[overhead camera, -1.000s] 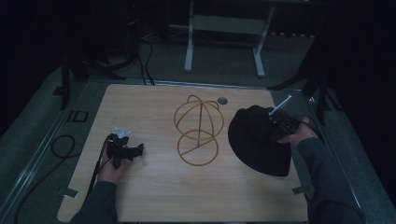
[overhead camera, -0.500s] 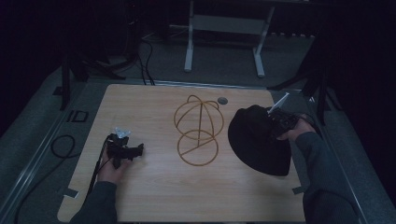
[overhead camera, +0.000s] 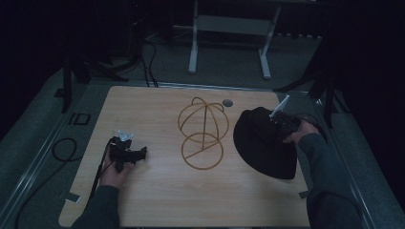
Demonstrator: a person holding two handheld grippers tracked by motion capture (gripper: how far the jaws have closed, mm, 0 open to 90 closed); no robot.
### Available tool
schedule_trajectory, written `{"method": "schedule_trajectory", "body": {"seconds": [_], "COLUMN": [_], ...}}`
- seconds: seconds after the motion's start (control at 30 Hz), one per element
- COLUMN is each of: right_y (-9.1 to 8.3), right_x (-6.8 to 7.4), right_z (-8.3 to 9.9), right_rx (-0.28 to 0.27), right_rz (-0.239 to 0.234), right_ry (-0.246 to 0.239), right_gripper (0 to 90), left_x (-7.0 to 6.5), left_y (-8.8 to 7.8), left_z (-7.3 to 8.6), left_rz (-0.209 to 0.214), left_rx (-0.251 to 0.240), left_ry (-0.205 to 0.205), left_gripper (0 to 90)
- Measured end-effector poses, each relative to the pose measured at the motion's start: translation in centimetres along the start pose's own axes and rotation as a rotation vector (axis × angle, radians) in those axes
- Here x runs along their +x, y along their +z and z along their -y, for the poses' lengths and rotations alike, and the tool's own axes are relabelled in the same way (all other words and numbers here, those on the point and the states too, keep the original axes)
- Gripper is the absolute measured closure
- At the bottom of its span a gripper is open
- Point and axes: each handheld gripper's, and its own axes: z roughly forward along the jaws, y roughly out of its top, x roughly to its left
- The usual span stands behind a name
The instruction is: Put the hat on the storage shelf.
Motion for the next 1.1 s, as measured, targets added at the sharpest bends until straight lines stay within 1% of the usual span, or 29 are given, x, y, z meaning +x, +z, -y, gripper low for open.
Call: {"method": "schedule_trajectory", "body": {"seconds": [0.1, 0.3, 0.43, 0.6, 0.83, 1.1], "right_y": [-0.2, -0.6, -0.9, -1.6, -2.6, -3.5], "right_x": [0.1, 0.3, 0.3, 0.5, 1.2, 1.5], "right_z": [0.0, 0.0, 0.1, 0.2, 0.2, 0.1], "right_rx": [-0.005, -0.021, -0.031, -0.046, -0.063, -0.100], "right_rz": [0.001, 0.005, -0.004, -0.007, -0.009, -0.017], "right_ry": [-0.010, -0.021, -0.030, -0.044, -0.081, -0.100], "right_gripper": [85.2, 85.8, 85.8, 85.8, 85.8, 85.8], "left_x": [0.0, 0.0, 0.0, 0.0, 0.0, 0.0], "left_y": [0.0, 0.0, 0.0, 0.0, 0.0, 0.0], "left_z": [0.0, 0.0, 0.0, 0.0, 0.0, 0.0], "left_rz": [0.000, 0.000, 0.001, 0.000, 0.001, 0.000], "left_rx": [0.000, 0.000, 0.000, 0.000, -0.001, -0.002], "left_ry": [0.001, 0.001, 0.001, 0.001, 0.001, 0.000], "left_gripper": [13.2, 13.2, 13.2, 13.2, 13.2, 13.3]}}
